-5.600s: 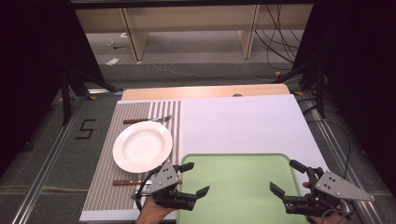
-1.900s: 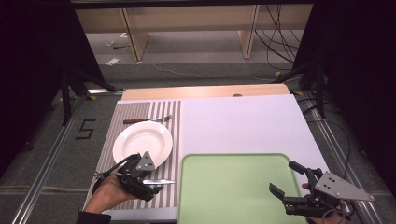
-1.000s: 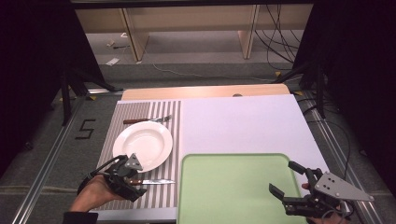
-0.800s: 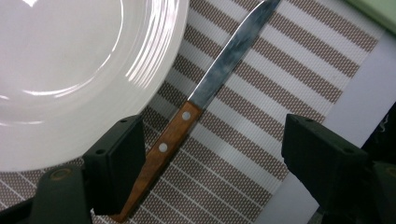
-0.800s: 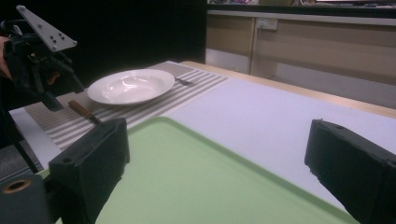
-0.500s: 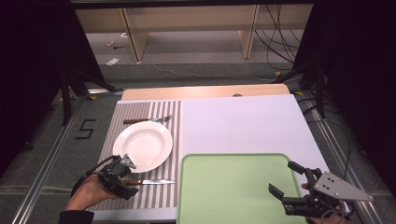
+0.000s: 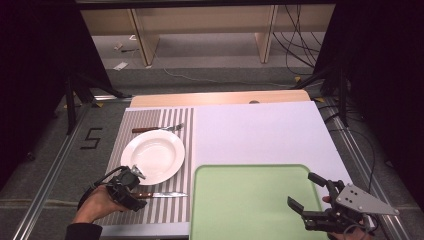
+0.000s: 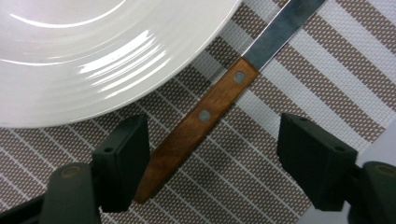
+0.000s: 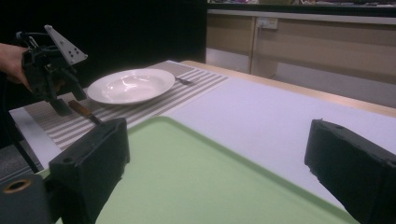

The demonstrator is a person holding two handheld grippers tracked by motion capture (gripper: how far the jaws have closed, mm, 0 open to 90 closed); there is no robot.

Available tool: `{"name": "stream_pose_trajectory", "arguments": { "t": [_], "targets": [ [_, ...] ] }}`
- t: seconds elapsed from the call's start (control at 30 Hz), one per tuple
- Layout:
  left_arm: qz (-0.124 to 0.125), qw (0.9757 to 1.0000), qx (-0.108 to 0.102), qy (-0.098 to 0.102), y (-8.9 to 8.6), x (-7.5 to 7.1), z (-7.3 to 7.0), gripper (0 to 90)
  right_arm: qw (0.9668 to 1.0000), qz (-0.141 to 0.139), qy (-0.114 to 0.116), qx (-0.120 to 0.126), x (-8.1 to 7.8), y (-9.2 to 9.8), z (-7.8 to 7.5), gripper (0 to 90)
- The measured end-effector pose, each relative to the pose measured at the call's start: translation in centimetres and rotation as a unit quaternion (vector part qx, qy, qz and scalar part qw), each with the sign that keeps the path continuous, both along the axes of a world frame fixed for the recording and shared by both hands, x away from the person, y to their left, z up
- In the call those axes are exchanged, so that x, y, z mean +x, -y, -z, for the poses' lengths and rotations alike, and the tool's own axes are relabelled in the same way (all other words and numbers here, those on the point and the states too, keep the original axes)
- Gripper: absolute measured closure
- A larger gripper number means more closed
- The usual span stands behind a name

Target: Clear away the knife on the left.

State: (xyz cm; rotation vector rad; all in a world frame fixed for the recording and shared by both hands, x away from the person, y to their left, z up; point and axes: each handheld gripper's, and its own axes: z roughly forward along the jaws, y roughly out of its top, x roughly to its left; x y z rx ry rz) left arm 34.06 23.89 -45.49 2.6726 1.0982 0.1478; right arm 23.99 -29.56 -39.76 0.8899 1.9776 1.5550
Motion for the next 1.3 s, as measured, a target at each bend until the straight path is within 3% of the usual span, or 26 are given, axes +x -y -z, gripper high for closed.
{"name": "stream_pose_trajectory", "arguments": {
  "t": [0.3,0.47,0.6,0.63,0.97,1.23,1.3],
  "targets": [
    [0.006,0.9999,-0.012,-0.006,0.8,0.3,0.0,37.5,1.0,-0.001,0.0,0.0,0.0,0.0,0.0,7.6],
    [0.011,0.9999,-0.005,-0.002,1.5,0.4,0.1,40.2,1.0,-0.002,0.001,-0.001,0.0,-0.1,0.0,7.6],
    [0.024,0.9994,0.02,-0.016,2.0,0.6,0.9,40.8,1.0,-0.002,0.001,-0.001,0.0,-0.1,0.0,7.6],
    [0.023,0.9995,0.011,-0.018,1.9,0.6,0.8,40.8,1.0,-0.002,0.001,-0.001,0.0,-0.1,0.0,7.7],
    [0.031,0.9989,0.025,-0.023,2.7,0.5,0.6,59.1,1.0,-0.002,0.001,-0.001,0.0,-0.1,0.0,7.8],
    [0.025,0.9988,0.026,-0.032,2.9,0.8,0.5,69.1,1.0,-0.003,0.001,-0.001,0.0,-0.1,0.0,7.9],
    [0.02,0.999,0.024,-0.032,2.9,0.8,0.5,75.2,1.0,-0.003,0.001,-0.002,0.0,-0.1,0.0,7.9]
  ]
}}
